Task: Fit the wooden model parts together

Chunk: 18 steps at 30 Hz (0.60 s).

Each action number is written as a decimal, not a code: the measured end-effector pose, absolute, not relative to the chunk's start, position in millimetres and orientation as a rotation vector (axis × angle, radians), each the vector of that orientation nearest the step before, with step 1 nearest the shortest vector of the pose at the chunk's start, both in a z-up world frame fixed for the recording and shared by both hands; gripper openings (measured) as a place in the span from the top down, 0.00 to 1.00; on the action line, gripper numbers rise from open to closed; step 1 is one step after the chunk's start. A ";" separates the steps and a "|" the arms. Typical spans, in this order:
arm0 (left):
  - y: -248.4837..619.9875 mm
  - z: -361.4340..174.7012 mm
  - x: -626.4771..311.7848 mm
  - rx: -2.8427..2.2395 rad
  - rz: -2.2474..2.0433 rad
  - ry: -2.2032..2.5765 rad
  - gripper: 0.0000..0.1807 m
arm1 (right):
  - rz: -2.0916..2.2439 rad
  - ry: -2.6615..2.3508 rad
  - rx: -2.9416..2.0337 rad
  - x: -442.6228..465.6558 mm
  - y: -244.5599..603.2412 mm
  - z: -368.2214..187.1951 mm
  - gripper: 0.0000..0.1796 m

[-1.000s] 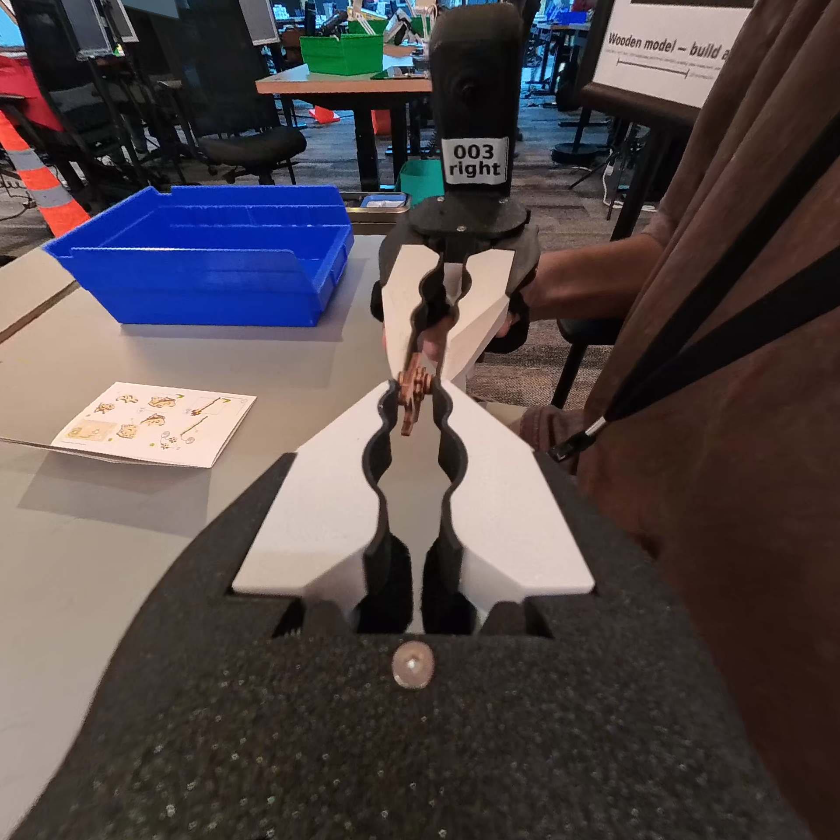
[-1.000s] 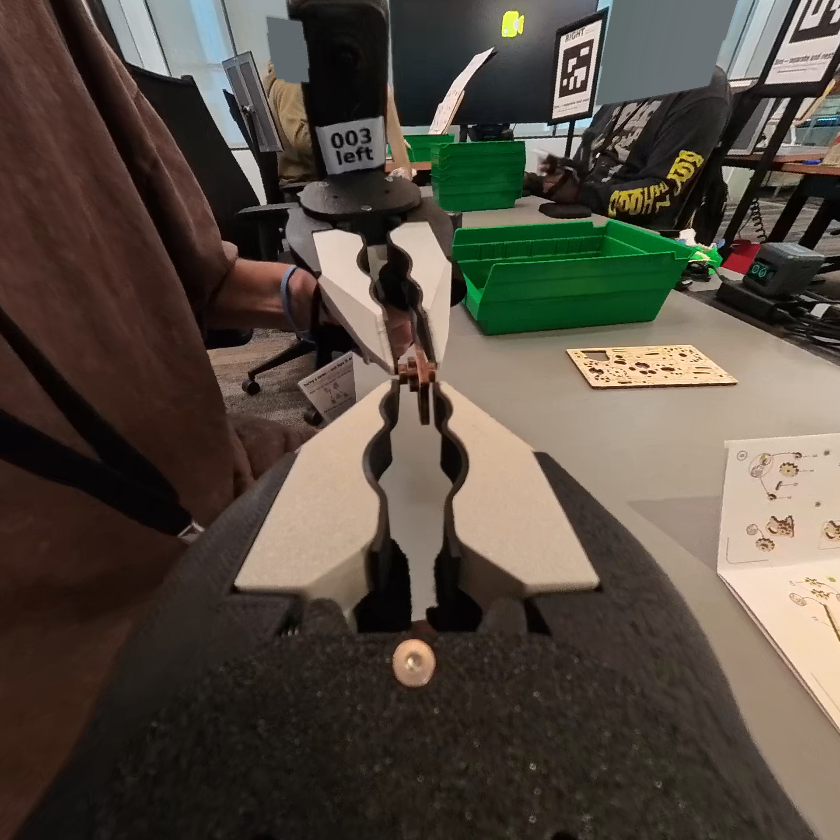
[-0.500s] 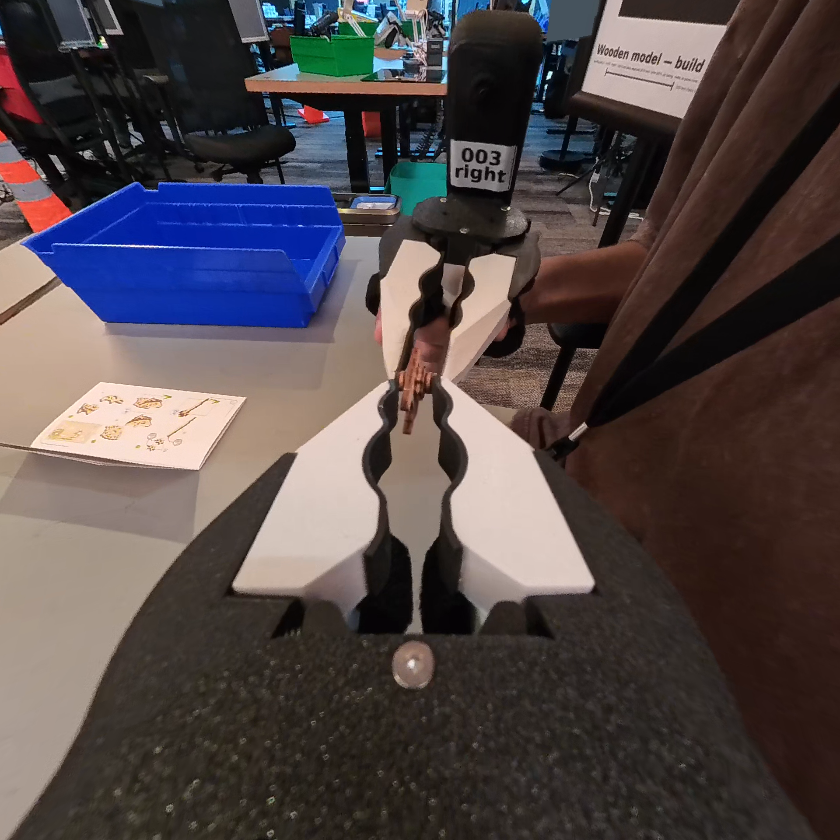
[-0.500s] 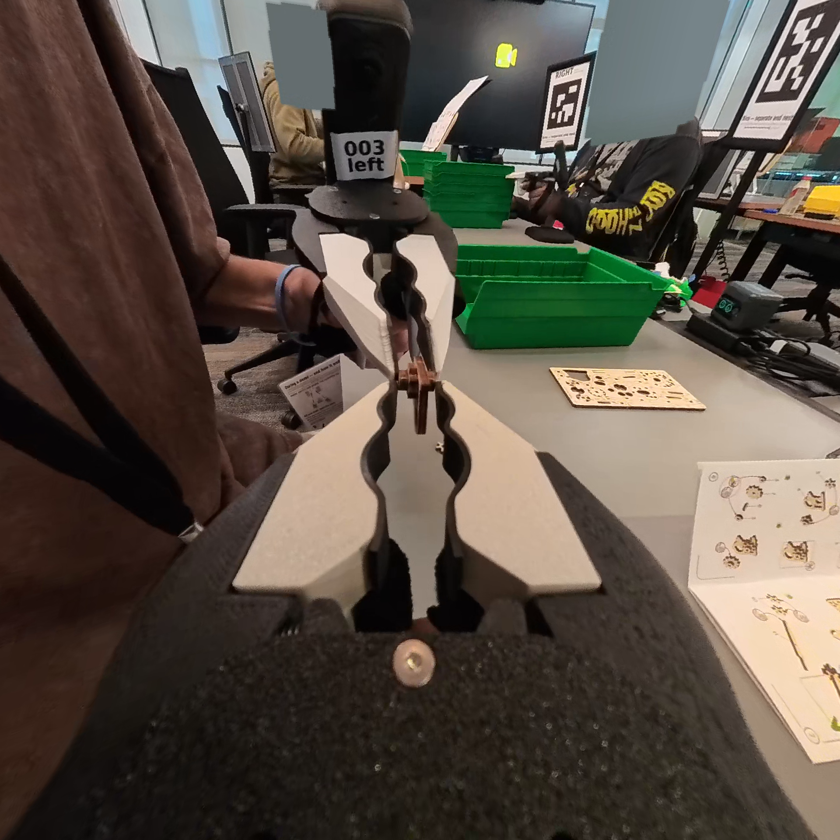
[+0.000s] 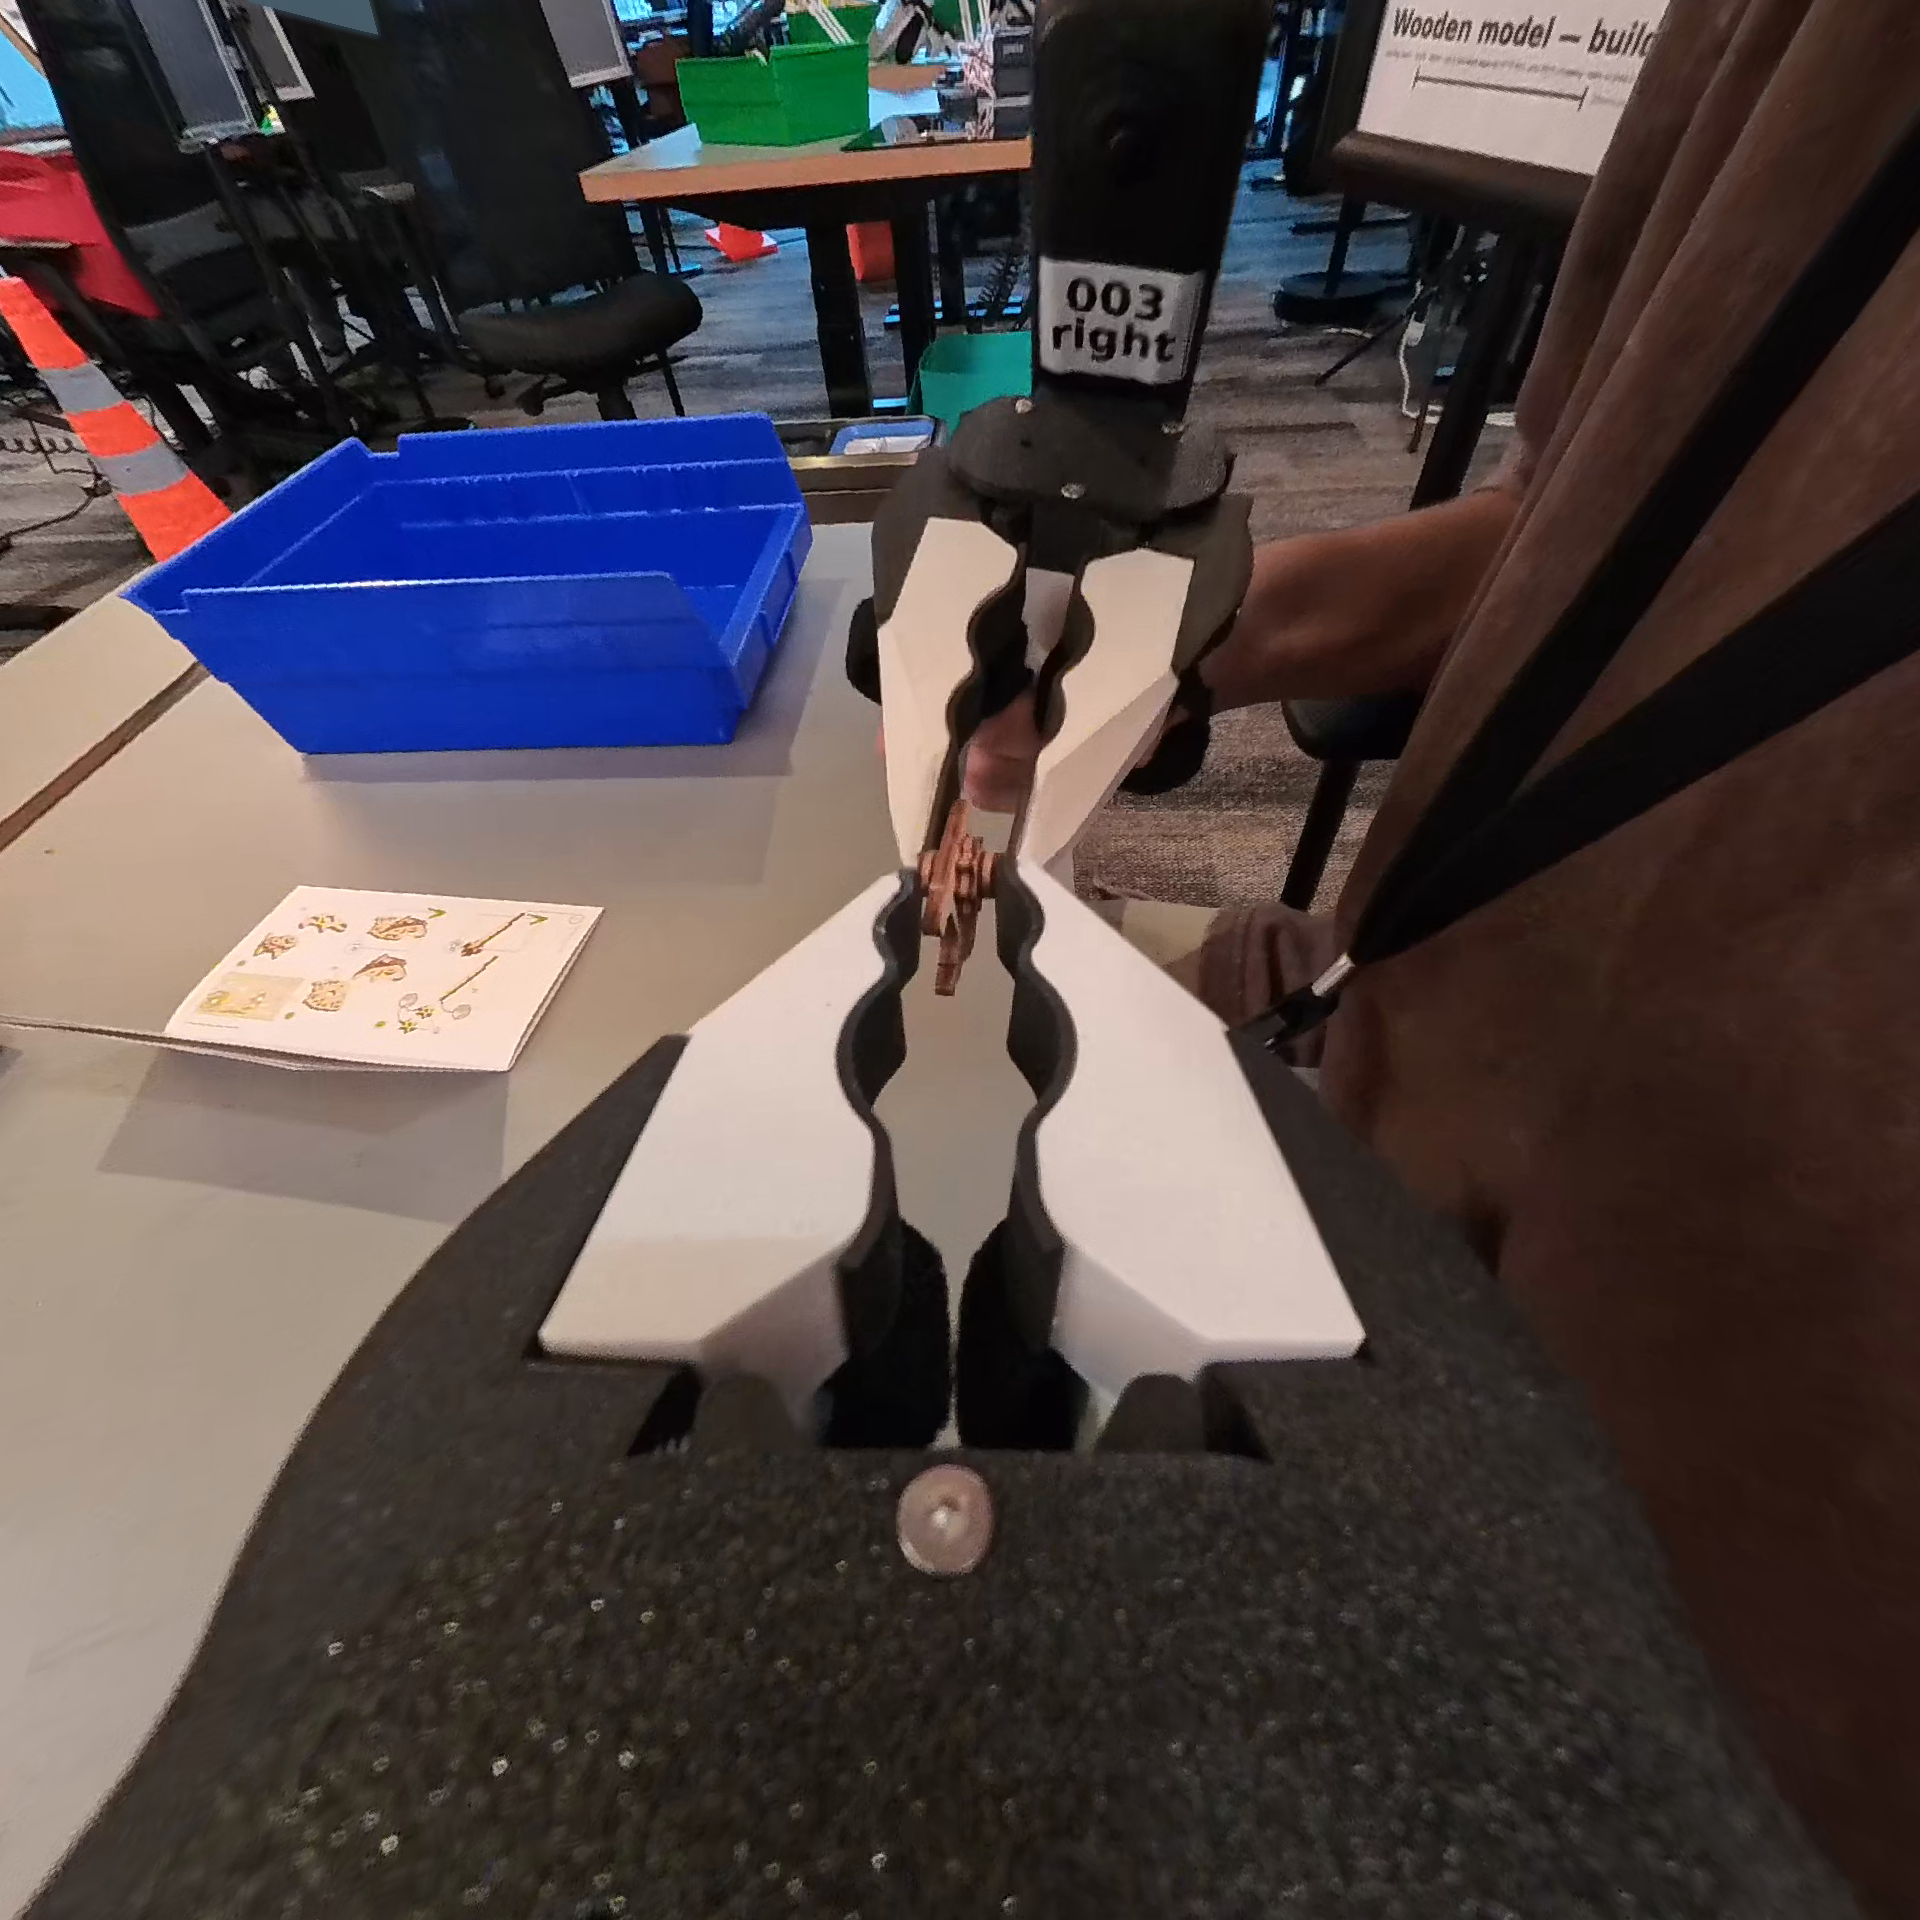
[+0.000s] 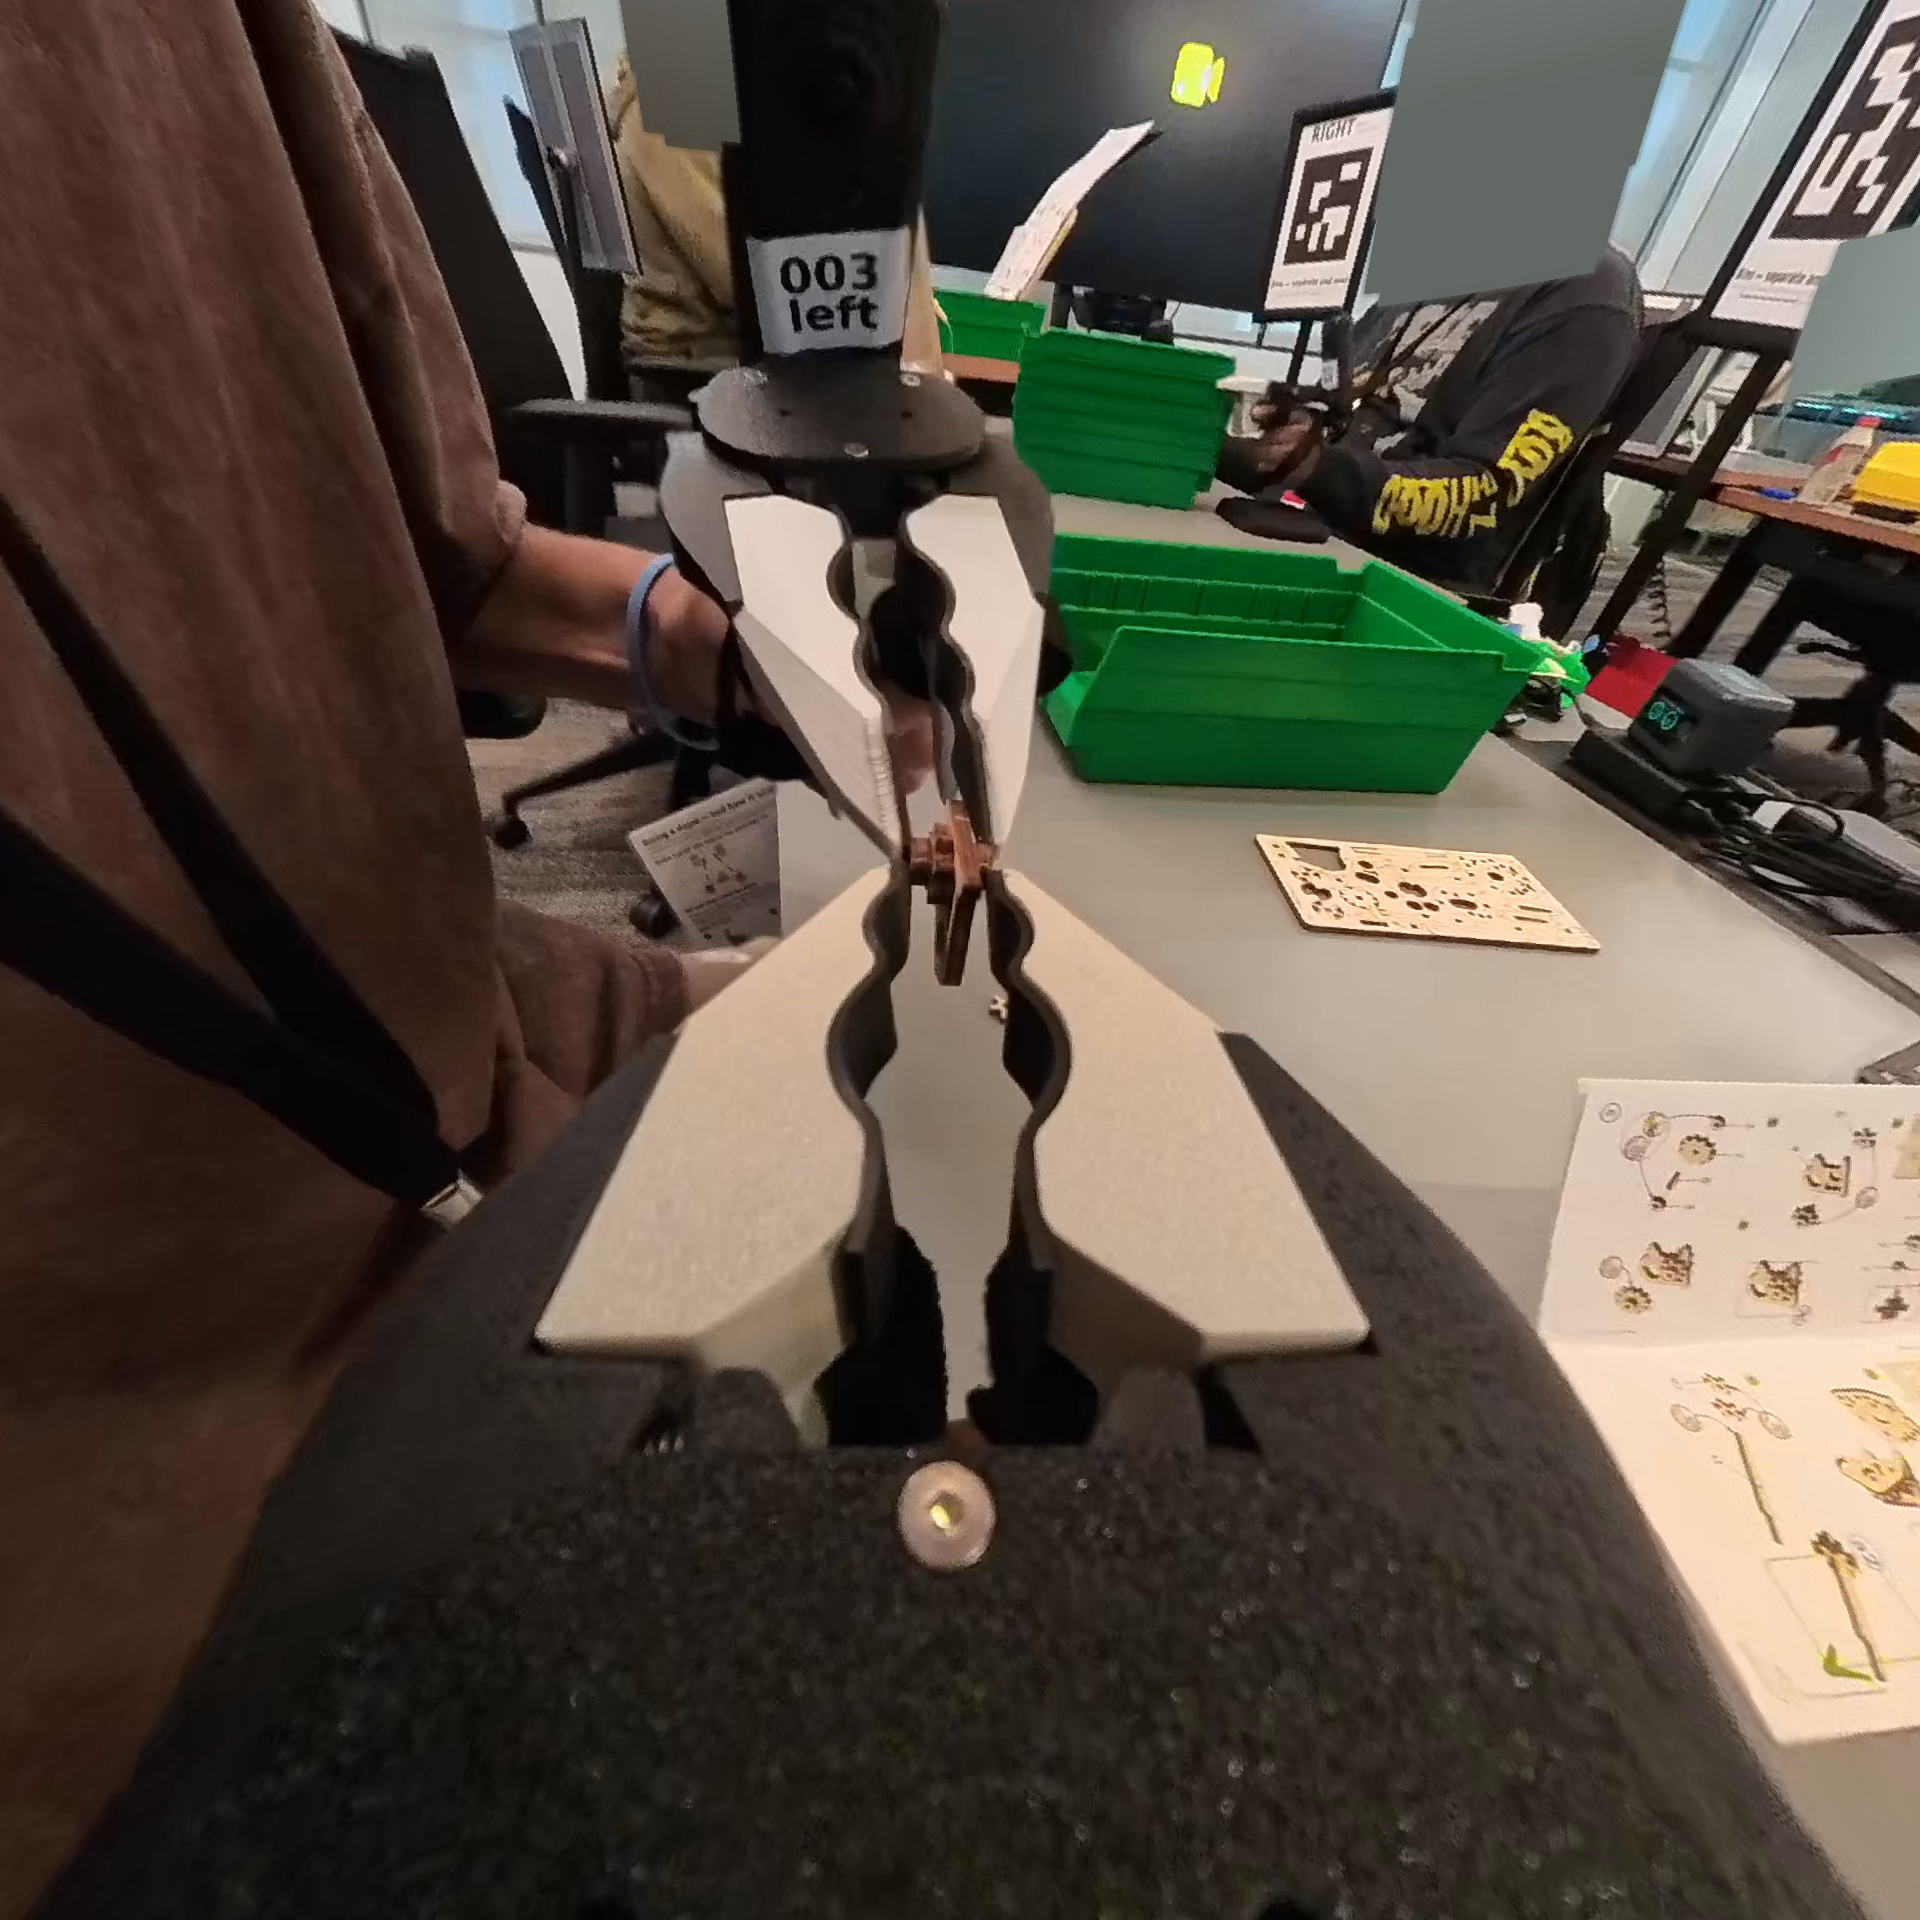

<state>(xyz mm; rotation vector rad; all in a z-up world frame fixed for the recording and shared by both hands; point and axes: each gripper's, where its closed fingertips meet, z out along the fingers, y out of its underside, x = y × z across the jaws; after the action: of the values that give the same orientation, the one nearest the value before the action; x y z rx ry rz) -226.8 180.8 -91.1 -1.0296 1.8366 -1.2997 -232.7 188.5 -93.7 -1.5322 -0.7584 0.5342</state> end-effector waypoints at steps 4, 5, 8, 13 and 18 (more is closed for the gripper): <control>184.6 -93.1 -226.2 -1.021 -1.246 1.848 0.94 | 0.542 -0.714 -1.546 -230.6 192.3 -95.2 0.92; 184.5 -92.8 -226.8 -1.016 -1.242 1.848 0.95 | 0.522 -0.713 -1.530 -229.9 192.0 -93.1 0.90; 183.6 -89.2 -227.5 -1.012 -1.257 1.842 0.95 | 0.520 -0.715 -1.508 -231.1 191.3 -90.5 0.91; 183.2 -90.6 -227.2 -1.016 -1.290 1.841 0.95 | 0.524 -0.723 -1.501 -231.0 190.7 -92.2 0.92; 181.3 -91.7 -227.5 -1.023 -1.327 1.844 0.95 | 0.547 -0.746 -1.525 -231.2 189.1 -94.2 0.92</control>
<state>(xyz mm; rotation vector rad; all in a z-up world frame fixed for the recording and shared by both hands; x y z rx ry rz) -227.5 181.3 -91.7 -1.0230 1.8443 -1.3266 -231.2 189.1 -94.2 -1.5250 -0.7456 0.5466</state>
